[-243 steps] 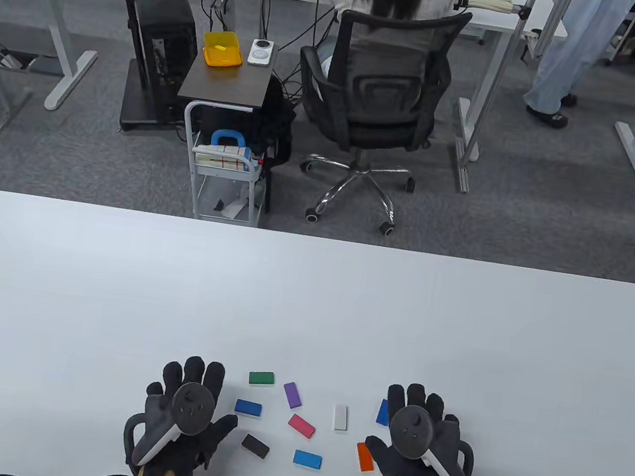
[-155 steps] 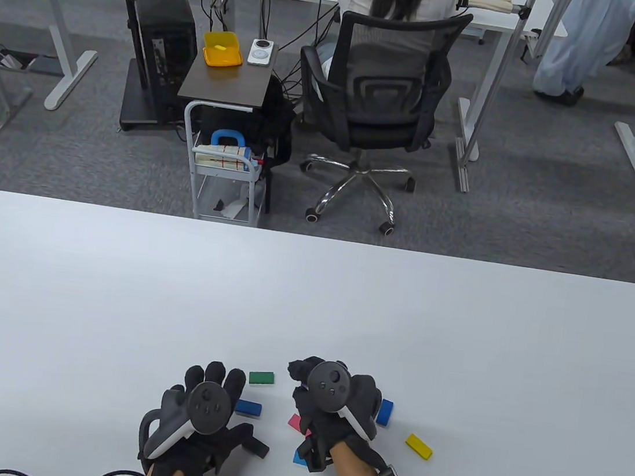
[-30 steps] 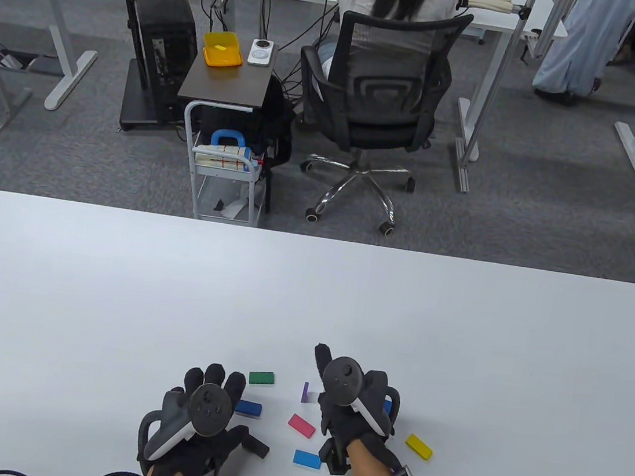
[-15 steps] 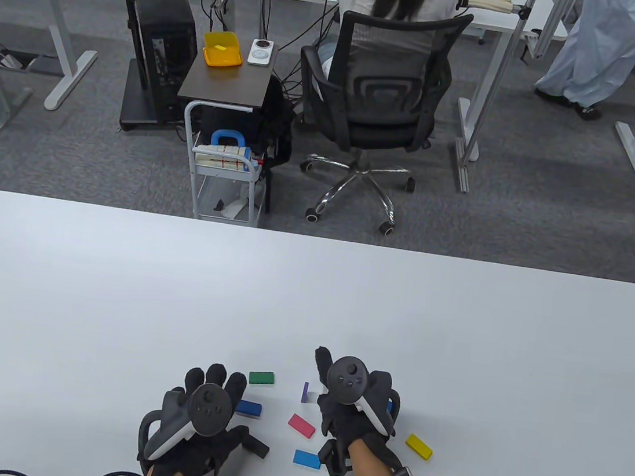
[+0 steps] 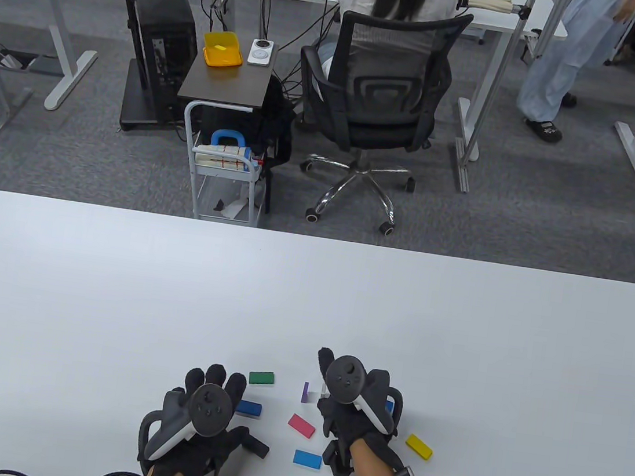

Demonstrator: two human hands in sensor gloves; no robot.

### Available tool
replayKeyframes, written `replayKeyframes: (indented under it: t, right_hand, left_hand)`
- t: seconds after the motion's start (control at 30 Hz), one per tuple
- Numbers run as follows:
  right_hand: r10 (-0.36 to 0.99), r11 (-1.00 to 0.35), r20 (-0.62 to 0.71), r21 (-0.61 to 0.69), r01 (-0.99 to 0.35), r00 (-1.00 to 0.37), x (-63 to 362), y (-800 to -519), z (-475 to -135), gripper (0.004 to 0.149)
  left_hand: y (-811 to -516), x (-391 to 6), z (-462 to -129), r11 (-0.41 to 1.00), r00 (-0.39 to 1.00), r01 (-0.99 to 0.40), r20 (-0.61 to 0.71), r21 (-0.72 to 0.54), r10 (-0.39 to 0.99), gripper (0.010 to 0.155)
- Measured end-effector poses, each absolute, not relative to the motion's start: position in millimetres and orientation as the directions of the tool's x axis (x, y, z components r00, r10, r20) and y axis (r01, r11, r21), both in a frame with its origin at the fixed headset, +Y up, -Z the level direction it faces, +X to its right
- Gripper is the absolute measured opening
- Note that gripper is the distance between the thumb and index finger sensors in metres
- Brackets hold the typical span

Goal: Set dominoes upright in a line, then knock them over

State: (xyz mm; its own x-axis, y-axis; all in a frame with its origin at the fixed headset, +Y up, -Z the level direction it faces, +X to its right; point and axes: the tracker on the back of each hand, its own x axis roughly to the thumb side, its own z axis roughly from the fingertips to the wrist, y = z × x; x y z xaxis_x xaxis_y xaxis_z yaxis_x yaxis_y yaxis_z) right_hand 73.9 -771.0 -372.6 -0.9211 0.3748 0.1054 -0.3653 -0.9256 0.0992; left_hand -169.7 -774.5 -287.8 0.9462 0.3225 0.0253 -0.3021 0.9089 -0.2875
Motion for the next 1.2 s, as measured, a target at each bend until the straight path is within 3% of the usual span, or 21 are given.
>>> replayKeyframes:
  t: [0.37, 0.47, 0.77, 0.9, 1.1, 1.2]
  right_hand:
    - [0.293, -0.956, -0.032, -0.01, -0.292, -0.956, 113, -743, -363, 0.083]
    - [0.21, -0.977, -0.07, 0.02, -0.212, -0.975, 128, -752, -360, 0.083]
    - [0.13, -0.961, -0.114, 0.23, -0.153, -0.985, 140, -786, -369, 0.082]
    - [0.144, -0.942, -0.12, 0.287, -0.173, -0.982, 139, -791, -372, 0.075]
    - [0.015, -0.97, -0.092, 0.241, -0.037, -0.996, 129, -789, -370, 0.075]
    - [0.023, -0.972, -0.092, 0.231, -0.043, -0.996, 129, -788, -369, 0.076]
  left_hand:
    - [-773, -168, -287, 0.911, 0.947, -0.299, 0.032, -0.284, 0.321, 0.084]
    - [-772, -168, -287, 0.912, 0.947, -0.296, 0.034, -0.282, 0.318, 0.084]
    - [-773, -169, -289, 0.913, 0.953, -0.28, 0.027, -0.296, 0.301, 0.084]
    - [-772, -172, -290, 0.915, 0.953, -0.284, 0.018, -0.287, 0.302, 0.084]
    - [-774, -169, -291, 0.917, 0.957, -0.269, 0.023, -0.296, 0.288, 0.084]
    - [-774, -169, -290, 0.918, 0.957, -0.268, 0.024, -0.293, 0.288, 0.084]
